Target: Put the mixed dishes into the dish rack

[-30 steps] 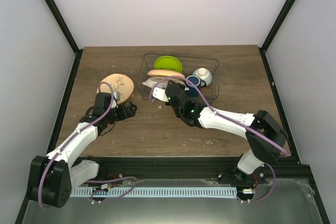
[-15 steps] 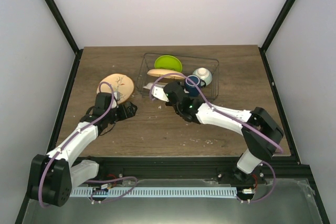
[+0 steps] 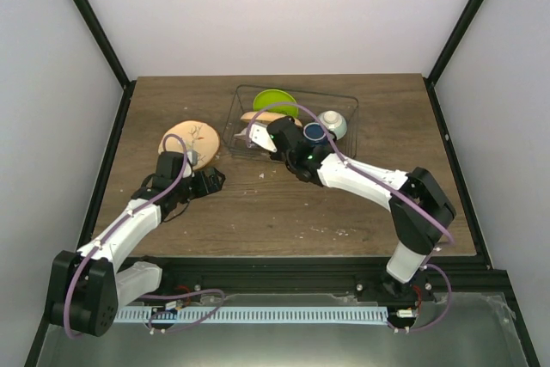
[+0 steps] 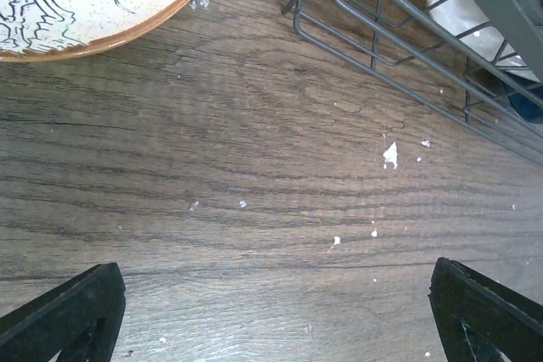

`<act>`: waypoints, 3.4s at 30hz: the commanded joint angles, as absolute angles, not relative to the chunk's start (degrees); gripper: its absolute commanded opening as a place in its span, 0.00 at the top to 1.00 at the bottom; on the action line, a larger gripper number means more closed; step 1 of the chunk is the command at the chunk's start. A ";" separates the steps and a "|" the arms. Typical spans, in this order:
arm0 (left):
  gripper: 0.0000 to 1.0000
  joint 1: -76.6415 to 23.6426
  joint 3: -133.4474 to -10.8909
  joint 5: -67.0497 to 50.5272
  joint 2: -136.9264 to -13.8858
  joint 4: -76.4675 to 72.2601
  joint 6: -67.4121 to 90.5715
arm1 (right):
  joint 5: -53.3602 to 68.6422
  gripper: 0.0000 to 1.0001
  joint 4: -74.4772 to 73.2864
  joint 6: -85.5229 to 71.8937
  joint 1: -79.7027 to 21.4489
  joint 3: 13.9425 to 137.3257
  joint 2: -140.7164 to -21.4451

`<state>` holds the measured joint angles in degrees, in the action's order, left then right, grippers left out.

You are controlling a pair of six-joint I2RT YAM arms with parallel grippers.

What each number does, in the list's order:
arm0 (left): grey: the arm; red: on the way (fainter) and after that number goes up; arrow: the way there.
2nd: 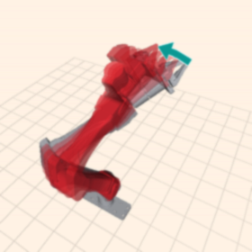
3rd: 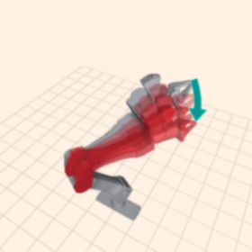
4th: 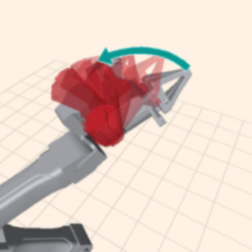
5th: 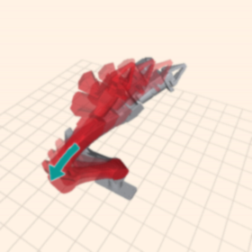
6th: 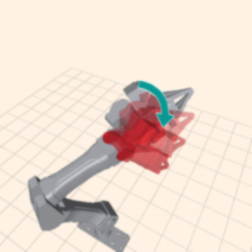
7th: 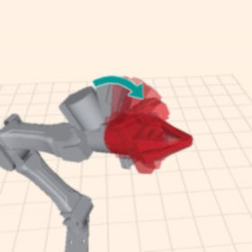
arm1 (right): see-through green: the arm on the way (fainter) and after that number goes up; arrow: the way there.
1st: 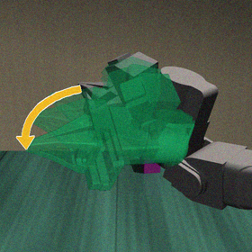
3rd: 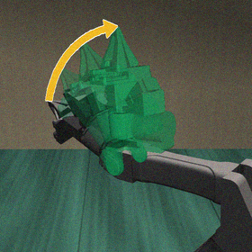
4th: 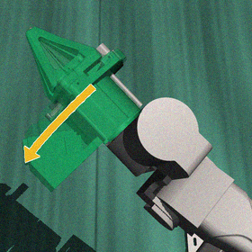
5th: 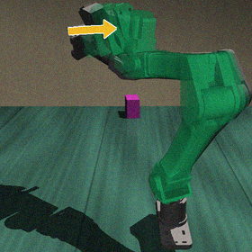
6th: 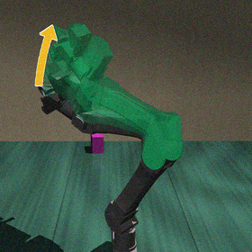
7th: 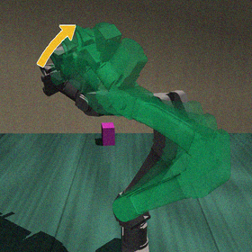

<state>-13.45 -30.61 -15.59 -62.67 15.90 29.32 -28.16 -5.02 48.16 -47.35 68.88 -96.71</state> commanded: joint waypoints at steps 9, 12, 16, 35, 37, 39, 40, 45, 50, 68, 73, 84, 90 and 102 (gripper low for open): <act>0.00 -13.51 -31.84 -16.52 -63.15 15.06 28.41 | -27.41 0.47 -4.29 48.34 -46.17 73.64 -97.87; 0.00 -13.56 -32.03 -16.37 -62.87 15.39 28.35 | -27.57 0.47 -4.33 48.25 -46.14 74.07 -97.71; 0.00 -13.52 -32.95 -14.24 -62.43 16.62 28.48 | -27.96 0.47 -4.91 47.16 -46.14 73.64 -96.19; 0.00 4.46 -70.50 1.58 -86.21 41.53 18.58 | -31.10 0.46 -18.77 8.30 -53.72 62.30 -85.00; 0.00 4.78 -73.47 4.31 -90.64 42.65 17.26 | -30.46 0.46 -20.27 4.37 -54.75 61.33 -84.64; 0.00 5.19 -75.75 6.51 -94.74 43.38 16.25 | -30.07 0.46 -21.41 1.45 -55.66 60.11 -84.05; 0.00 5.50 -76.90 7.51 -96.93 43.83 15.69 | -30.20 0.46 -21.99 0.13 -56.02 59.40 -83.56; 0.00 8.13 -80.84 9.42 -106.69 46.09 13.96 | -29.95 0.46 -24.36 -3.89 -56.77 55.83 -80.00; 0.01 12.21 -80.21 1.54 -110.04 43.38 13.47 | -29.44 0.46 -24.82 -5.89 -56.85 52.36 -75.69; 0.19 20.47 -74.01 -32.45 -119.18 31.16 17.80 | -29.80 0.47 -28.34 -8.37 -56.80 53.33 -78.13; 0.27 20.50 -72.49 -35.72 -121.29 28.55 19.59 | -30.03 0.47 -28.61 -8.53 -56.85 53.26 -78.07; 0.64 20.64 -70.84 -37.90 -122.21 26.46 20.62 | -30.40 0.47 -28.99 -8.56 -56.85 53.09 -78.09; 0.99 21.35 -69.78 -41.13 -122.71 24.81 22.87 | -30.32 0.47 -29.20 -8.44 -56.86 52.93 -78.08; 1.00 29.17 -60.47 -46.80 -115.98 13.91 31.17 | -29.90 0.47 -29.48 -9.17 -56.82 51.86 -77.90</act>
